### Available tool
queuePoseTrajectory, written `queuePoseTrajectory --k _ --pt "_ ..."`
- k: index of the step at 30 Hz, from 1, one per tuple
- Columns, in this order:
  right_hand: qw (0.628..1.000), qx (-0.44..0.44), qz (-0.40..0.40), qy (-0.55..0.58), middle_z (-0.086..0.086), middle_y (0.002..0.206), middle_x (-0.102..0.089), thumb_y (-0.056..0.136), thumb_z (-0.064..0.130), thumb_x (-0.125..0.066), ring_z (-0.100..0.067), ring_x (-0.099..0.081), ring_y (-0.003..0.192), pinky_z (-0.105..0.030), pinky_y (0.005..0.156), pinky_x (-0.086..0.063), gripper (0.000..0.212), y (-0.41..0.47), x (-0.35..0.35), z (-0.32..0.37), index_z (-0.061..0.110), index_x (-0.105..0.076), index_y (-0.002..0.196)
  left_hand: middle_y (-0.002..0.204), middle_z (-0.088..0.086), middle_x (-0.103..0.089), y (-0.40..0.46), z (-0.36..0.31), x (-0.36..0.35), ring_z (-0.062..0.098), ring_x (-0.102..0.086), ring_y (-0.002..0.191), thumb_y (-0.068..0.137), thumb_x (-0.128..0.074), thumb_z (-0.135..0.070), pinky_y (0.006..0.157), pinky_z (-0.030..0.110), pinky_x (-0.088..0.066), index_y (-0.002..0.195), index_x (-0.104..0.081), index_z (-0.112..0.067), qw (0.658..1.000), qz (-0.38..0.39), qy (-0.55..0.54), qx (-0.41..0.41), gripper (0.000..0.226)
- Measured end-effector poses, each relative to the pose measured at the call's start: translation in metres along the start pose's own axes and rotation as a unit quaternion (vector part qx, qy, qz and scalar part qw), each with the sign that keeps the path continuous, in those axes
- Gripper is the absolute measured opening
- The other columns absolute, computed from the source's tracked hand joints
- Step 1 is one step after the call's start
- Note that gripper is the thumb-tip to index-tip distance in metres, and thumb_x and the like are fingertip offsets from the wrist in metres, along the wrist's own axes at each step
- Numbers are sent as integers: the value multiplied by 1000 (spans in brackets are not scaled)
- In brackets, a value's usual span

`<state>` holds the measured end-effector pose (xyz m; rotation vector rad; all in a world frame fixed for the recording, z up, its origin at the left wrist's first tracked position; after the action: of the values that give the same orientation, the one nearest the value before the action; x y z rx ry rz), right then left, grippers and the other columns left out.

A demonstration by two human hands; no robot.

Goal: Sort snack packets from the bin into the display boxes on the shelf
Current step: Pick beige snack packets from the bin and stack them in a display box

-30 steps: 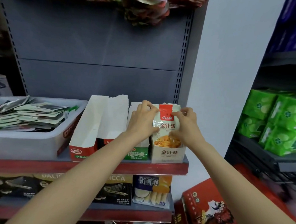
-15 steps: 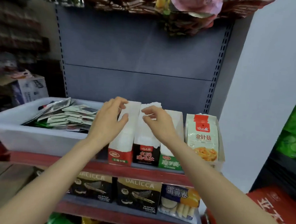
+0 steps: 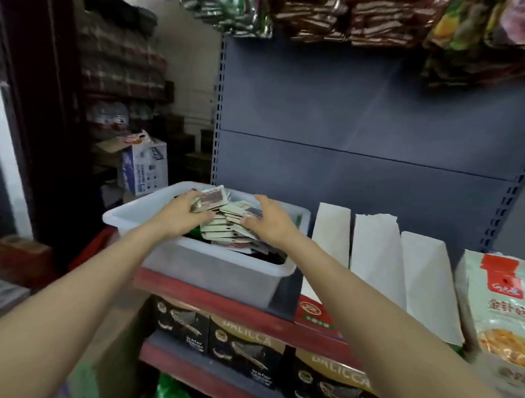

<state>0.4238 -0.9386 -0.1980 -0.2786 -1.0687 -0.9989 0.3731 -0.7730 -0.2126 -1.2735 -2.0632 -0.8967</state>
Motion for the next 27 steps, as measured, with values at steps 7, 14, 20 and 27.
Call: queuePoseTrajectory --k 7,14,20,27 --pt "998 8 21 -57 -11 124 -61 93 35 -56 -28 -53 116 -38 97 -42 41 14 -15 2 9 -58 124 142 -5 -48 9 20 -15 21 -44 128 87 -51 -56 106 40 -37 138 -42 -33 995 27 90 -18 57" --pt "996 54 -63 22 -6 65 -50 100 20 -42 -20 -42 68 -30 62 -26 34 0 11 0 9 -50 69 139 -7 -51 0 12 -6 18 -46 127 86 -59 -50 102 39 -40 137 -43 -33 997 -24 65 -25 56" --pt "976 64 -59 200 -5 85 -65 99 18 -45 -6 -54 75 -12 66 -39 25 -34 33 -4 13 -65 84 137 -4 -51 -13 -29 -6 15 -41 130 91 -59 -25 108 37 -34 130 -52 -25 984 -35 -5 -174 40" --pt "890 -31 -149 431 -5 98 -68 97 24 -50 -17 -65 92 -27 74 -57 21 -75 59 -44 12 -66 90 93 -1 -59 -42 -94 6 20 -48 95 96 -45 -32 82 38 -39 95 -58 -20 963 -136 -29 -230 18"
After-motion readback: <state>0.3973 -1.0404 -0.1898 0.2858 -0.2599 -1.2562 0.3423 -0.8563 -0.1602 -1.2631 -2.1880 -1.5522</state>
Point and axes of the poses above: each hand's wrist, its own y-axis towards the middle knuckle, its own x-axis out of the back of the hand, z = x × y, the point moved 9 cm from there along y, towards the middle knuckle
